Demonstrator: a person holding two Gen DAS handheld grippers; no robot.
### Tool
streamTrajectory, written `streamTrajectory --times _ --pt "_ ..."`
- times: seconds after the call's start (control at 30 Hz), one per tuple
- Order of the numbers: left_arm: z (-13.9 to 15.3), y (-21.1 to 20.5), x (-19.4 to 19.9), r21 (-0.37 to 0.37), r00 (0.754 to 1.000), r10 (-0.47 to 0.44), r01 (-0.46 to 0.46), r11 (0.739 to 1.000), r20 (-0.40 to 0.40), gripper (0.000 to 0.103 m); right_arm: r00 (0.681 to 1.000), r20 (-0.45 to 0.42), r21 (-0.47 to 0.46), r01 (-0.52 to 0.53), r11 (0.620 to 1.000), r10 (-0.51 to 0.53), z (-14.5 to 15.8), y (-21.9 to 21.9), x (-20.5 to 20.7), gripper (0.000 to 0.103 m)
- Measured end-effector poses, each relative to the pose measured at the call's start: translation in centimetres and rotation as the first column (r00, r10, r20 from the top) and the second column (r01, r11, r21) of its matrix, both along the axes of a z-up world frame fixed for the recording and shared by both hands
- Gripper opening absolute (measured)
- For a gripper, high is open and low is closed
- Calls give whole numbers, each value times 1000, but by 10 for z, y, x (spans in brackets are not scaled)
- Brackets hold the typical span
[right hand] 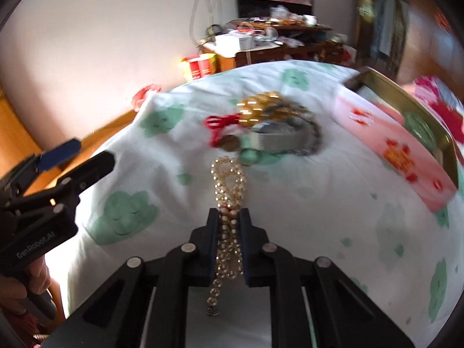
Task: Organize jewelry
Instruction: 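Grasp the pearl necklace with the right gripper and lift it, then grasp the red string bracelet with the left gripper while the right holds the pearl necklace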
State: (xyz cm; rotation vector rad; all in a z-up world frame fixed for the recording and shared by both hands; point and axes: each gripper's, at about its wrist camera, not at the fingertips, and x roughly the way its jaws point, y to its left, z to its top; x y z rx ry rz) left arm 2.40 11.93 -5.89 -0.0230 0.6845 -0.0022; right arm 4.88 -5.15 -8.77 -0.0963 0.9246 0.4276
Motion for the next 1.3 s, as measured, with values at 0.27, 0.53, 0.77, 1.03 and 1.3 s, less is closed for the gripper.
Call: streamTrajectory --times 0.27,0.53,0.77,1.03,1.3 --pt "3 -31 33 39 990 -140 141 989 -21 74 975 72 207 192 959 -210 22 -69 5 16" --pt "-7 -60 89 41 965 -230 237 971 -124 67 954 86 354 239 904 -286 25 -91 5 16" --pt "-15 -70 107 124 961 -213 236 964 -176 48 961 68 360 227 905 -268 22 -93 5 16" --pt "-7 -58 98 74 967 -228 237 969 -113 3 960 55 368 235 900 -274 19 -96 4 16" --pt "10 -46 35 -102 965 -259 261 960 33 3 947 62 380 269 885 -314 20 -103 3 16"
